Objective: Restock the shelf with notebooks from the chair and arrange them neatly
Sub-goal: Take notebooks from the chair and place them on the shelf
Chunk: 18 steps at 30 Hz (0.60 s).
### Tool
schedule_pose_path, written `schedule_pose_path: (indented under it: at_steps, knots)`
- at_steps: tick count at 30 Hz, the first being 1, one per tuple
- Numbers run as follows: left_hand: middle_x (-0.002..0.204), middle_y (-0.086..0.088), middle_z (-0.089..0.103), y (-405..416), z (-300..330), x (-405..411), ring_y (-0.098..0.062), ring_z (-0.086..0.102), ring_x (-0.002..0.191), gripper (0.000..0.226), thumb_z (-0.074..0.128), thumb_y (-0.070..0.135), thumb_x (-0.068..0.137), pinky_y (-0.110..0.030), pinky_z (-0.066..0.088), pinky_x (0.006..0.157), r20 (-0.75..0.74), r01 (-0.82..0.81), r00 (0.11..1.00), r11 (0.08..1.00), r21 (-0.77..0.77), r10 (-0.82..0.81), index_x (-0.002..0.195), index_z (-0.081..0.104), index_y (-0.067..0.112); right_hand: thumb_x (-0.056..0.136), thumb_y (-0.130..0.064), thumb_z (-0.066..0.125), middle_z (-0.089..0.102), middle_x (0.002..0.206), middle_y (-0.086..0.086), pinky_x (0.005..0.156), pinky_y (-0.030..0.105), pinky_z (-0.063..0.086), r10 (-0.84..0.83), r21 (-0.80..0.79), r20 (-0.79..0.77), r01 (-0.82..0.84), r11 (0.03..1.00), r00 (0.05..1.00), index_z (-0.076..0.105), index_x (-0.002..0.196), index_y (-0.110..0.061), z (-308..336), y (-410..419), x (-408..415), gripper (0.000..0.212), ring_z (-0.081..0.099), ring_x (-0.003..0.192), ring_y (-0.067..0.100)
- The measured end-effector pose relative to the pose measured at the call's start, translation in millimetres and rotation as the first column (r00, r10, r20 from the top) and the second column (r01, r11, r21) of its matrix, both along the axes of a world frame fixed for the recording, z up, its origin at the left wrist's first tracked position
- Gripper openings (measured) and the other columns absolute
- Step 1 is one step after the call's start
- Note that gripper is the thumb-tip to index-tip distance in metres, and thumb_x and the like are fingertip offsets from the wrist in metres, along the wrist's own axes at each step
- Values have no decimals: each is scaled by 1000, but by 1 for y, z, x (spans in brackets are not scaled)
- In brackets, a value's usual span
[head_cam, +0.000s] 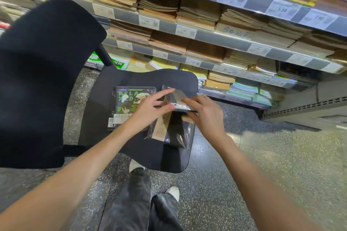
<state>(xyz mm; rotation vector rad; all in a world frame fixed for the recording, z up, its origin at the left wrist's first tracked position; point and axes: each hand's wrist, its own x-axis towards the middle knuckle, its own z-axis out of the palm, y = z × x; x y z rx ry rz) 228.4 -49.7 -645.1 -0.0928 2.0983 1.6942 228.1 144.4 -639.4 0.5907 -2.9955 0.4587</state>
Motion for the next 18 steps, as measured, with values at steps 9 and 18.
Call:
schedule_pose_path:
  at_steps: [9,18]
  knots:
    - [136,-1,50,6,-9,0,-1,53,107,28,72,11,76,1,41,77,-37,-52,998,995,-82,49,104,69,14,78,-54,61,46,137,-5,96,37,40,23,-36,463,-7,999,886,44,135,-31,-3,15,-11,64,39,125,19]
    - [141,7,40,-8,-62,34,-1,44,119,31,71,-2,74,-2,36,92,31,-16,999,990,-142,21,101,67,13,83,-36,66,-10,156,-8,110,33,22,-31,-152,761,224,963,648,19,147,-30,-67,31,16,80,14,142,16]
